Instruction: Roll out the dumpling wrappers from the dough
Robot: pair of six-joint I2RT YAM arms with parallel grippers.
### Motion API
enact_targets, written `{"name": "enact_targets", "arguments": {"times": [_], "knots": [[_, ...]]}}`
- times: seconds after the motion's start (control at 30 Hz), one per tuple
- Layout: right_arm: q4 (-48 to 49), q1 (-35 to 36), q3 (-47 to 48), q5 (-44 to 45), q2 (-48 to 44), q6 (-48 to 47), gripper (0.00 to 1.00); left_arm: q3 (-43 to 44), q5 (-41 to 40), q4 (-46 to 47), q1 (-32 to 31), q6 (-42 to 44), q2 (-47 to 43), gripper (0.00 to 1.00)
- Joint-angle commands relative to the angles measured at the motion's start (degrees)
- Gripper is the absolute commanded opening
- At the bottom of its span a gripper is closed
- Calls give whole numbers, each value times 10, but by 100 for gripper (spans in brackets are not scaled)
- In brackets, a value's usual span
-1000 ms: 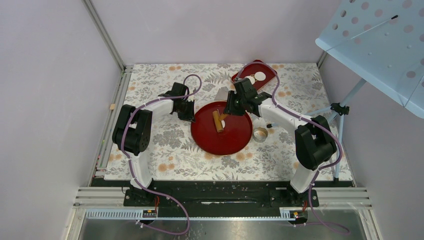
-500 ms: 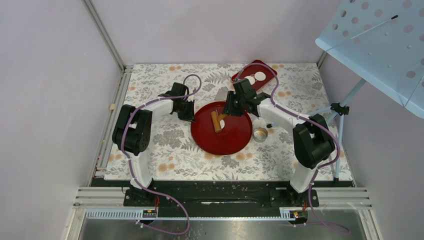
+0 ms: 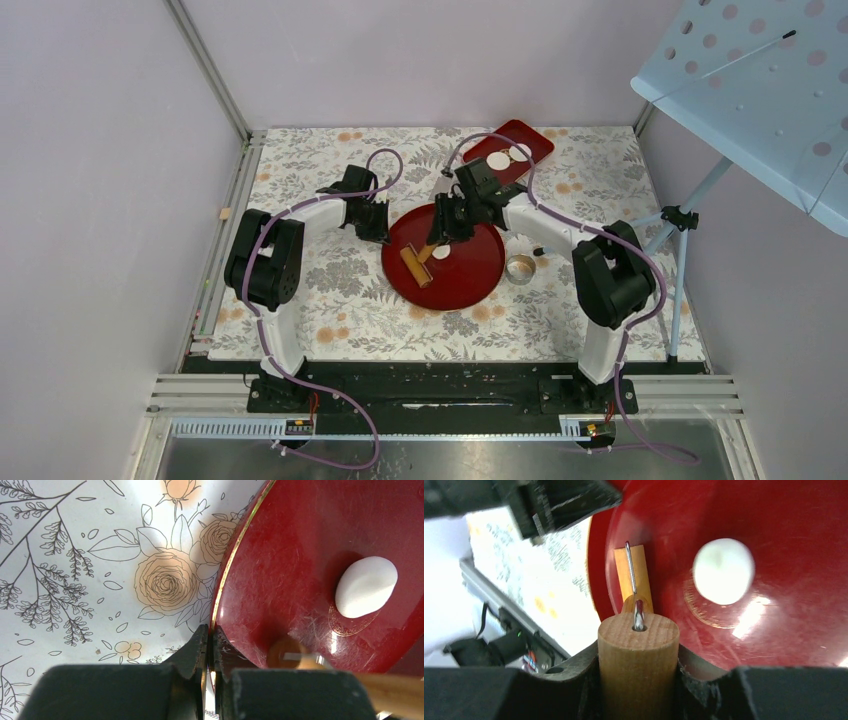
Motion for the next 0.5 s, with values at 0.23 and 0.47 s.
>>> {"name": "enact_targets", "arguments": {"times": [0.23, 0.47], "knots": [[-83, 13, 100, -58, -131, -249, 0, -7, 40, -14, 6, 25, 4, 0], [-41, 14, 34, 79, -187, -511, 0, -3, 59, -23, -10, 45, 6, 0]]}}
